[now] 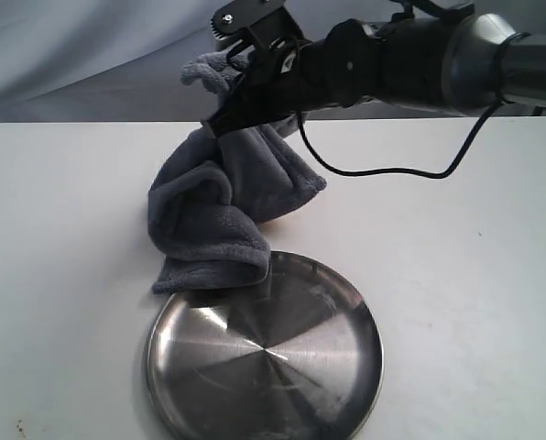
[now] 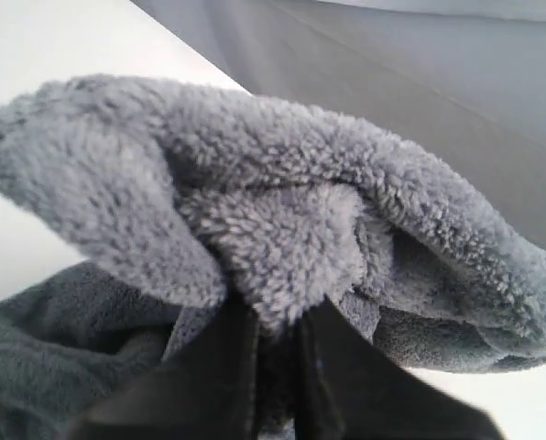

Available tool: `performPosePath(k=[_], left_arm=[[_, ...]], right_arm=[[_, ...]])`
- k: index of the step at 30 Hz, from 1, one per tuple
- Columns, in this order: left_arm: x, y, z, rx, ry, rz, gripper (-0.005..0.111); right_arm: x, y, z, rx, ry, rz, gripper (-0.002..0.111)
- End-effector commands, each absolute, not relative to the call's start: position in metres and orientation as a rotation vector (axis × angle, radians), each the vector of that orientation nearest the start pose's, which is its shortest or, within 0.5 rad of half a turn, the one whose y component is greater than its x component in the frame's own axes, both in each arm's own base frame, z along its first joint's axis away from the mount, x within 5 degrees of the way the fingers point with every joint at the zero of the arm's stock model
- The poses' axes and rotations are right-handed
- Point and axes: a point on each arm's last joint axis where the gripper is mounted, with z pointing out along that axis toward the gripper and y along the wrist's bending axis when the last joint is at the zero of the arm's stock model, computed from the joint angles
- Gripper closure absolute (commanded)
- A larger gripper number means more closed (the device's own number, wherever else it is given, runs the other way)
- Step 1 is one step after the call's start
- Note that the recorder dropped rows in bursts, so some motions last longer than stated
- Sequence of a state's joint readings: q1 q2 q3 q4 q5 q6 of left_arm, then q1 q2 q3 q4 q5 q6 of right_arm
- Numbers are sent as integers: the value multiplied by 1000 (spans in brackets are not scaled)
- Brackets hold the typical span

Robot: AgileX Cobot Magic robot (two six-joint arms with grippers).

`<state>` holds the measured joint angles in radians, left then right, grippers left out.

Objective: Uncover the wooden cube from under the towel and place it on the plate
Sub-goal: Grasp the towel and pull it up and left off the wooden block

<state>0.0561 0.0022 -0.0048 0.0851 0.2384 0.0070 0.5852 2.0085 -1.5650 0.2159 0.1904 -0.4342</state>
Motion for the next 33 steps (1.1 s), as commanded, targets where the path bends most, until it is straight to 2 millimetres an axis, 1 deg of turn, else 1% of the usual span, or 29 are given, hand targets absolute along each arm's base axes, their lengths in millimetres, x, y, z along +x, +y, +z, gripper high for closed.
performPosePath(k=[1,9,19,22,28,33], left_arm=[[55,5,193,15,1712,129,107],[55,5,193,13,1712,128,107],[55,5,193,13,1712,128,107],[55,5,193,15,1712,129,107],[55,5,193,15,1712,129,107],[55,5,193,15,1712,129,107]], right_arm=[[386,279,262,-851,1864,282,108],[376,292,261,-881,1863,311,108],[351,323,262,-958,1820,361,108],[347,327,262,-966,1812,368,108],[347,327,262,-954,1820,379,108],[340,334,262,-960,1819,406,108]])
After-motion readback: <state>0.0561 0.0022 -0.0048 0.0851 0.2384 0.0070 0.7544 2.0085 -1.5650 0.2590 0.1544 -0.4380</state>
